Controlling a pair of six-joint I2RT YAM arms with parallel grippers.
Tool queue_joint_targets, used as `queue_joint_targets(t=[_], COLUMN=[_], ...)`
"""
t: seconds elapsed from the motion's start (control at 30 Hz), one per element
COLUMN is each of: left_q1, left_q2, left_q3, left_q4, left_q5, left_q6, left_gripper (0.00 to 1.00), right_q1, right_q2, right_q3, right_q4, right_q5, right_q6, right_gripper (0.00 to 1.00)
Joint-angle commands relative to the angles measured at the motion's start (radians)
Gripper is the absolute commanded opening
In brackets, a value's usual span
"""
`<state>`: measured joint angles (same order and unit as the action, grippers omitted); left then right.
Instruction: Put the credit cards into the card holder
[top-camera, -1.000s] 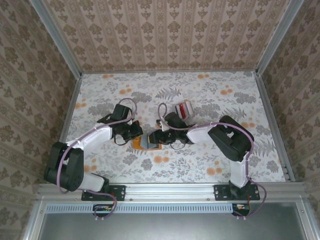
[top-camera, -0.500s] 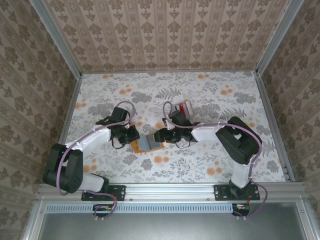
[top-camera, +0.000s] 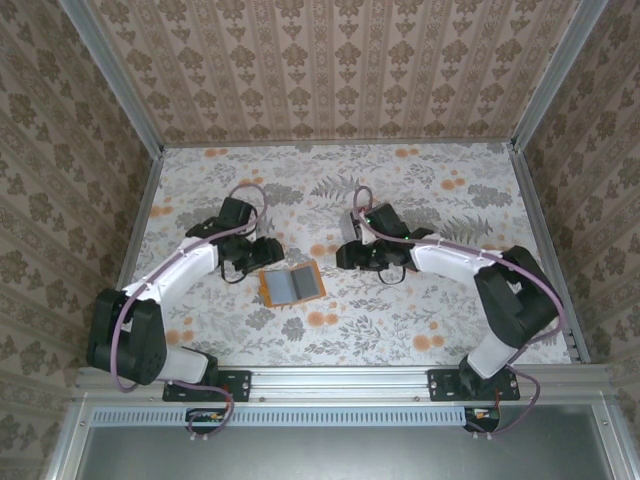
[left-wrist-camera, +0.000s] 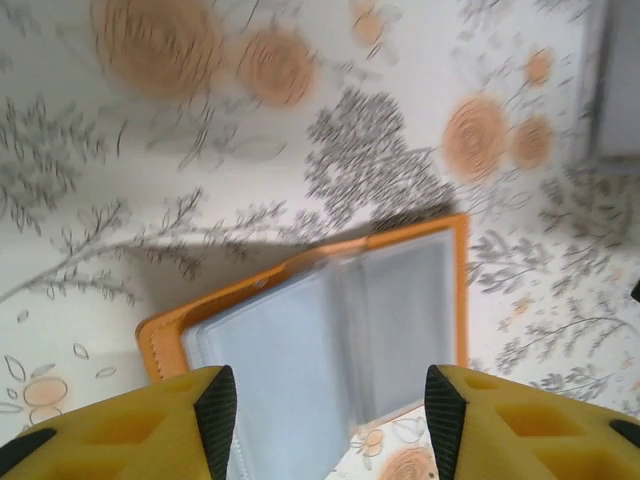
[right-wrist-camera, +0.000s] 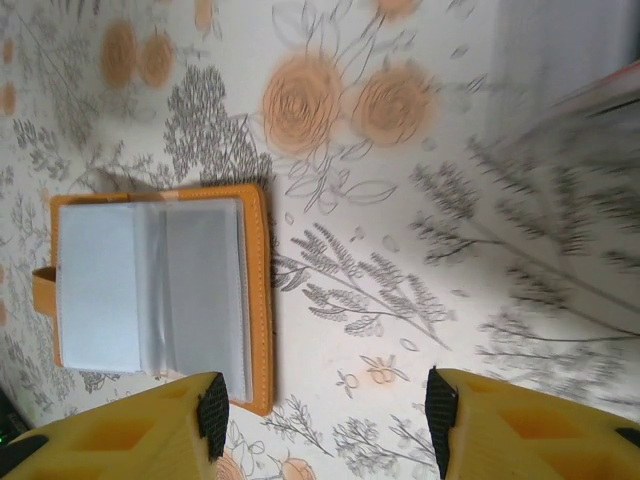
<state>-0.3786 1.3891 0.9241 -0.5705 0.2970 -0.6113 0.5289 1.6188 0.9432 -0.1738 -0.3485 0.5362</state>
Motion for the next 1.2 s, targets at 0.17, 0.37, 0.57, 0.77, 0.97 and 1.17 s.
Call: queue_joint_targets(t=[0.17,0.37,0.57,0.77,0.97,1.17], left_q1=[-0.039,-0.122,-0.16,-0.179,-0.205,-0.216], left_q2=[0.115,0.281,0.439,0.585,0.695,0.738], left_q3=[0.153,0.304,0.455,0.563,0.635,0.635], left_q4=[0.048,0.125,0.177,0.247,0.274,0.315], left_q5=[0.032,0.063,0.119,0.19,0.228,0.251], left_q6=[0.035,0.025,0.014,-0.032,-0.058,-0.086], left_gripper=[0.57,0.57,0.57,0.57,0.57,0.57], right_q1=[-0.158,-0.242,-0.28,-0.278,-0.264,-0.247], right_q2=[-0.137,-0.092,0.03,0.161,0.254,0.314], right_q3=[0.084,0.158,0.299,0.412,0.498,0.556], right_q4=[-0.15,-0.179,-0.254,-0.292,-0.329,-0.359], right_q5=[0.073,0.093,0.121,0.079,0.068,0.09], right_q6=[-0.114,-0.14,-0.179,-0.183,-0.197,-0.213], right_gripper=[0.59,0.6,0.6,0.61,0.61,0.61])
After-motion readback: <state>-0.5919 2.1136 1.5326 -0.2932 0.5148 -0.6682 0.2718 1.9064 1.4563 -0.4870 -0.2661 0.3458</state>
